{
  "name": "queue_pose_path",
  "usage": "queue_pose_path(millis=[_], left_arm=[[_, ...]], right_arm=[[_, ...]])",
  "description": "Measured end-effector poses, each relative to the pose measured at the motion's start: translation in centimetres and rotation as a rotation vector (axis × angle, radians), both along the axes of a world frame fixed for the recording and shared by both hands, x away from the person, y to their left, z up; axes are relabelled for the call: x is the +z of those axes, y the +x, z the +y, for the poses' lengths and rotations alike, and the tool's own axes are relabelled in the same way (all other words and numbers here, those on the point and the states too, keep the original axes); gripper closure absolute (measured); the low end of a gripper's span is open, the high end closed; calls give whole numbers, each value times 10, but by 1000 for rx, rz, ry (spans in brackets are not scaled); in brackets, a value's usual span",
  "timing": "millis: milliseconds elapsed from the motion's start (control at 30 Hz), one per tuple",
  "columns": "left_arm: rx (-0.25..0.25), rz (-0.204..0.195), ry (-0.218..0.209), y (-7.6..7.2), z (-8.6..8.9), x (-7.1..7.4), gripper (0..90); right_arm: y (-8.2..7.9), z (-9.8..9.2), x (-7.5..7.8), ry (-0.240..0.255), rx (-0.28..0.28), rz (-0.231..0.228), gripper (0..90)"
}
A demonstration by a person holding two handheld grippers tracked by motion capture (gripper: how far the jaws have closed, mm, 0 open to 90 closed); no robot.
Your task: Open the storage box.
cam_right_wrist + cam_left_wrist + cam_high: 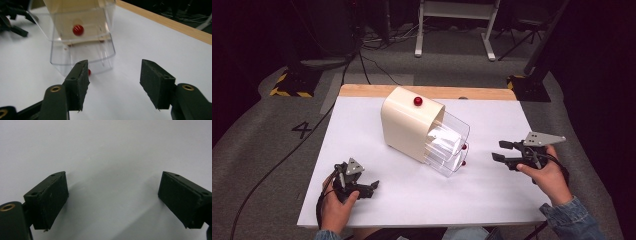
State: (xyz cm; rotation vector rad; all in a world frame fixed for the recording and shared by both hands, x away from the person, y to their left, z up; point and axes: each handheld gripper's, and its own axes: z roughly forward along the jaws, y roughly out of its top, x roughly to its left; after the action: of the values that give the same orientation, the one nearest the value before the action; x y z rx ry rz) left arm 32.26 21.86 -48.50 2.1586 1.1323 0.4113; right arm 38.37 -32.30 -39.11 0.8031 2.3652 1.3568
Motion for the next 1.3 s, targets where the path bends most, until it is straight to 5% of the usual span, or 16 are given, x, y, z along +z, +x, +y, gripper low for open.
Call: queue_pose_path(millis=[400,800,1100,1233,1300], left_arm=[[0,0,1,0,0,0,95],[1,1,-1,0,0,0,95],[1,1,-1,0,0,0,94],[1,1,-1,0,0,0,94],[2,1,-1,0,0,0,94]], right_arm=[[0,-59,-31,-47,-121,98,394],[-2,-79,-70,-136,-179,175,383],[-9,-73,-84,-180,-153,151,321],[-14,-69,-89,-188,-132,114,203],[-15,-67,-90,-215,-177,90,117]])
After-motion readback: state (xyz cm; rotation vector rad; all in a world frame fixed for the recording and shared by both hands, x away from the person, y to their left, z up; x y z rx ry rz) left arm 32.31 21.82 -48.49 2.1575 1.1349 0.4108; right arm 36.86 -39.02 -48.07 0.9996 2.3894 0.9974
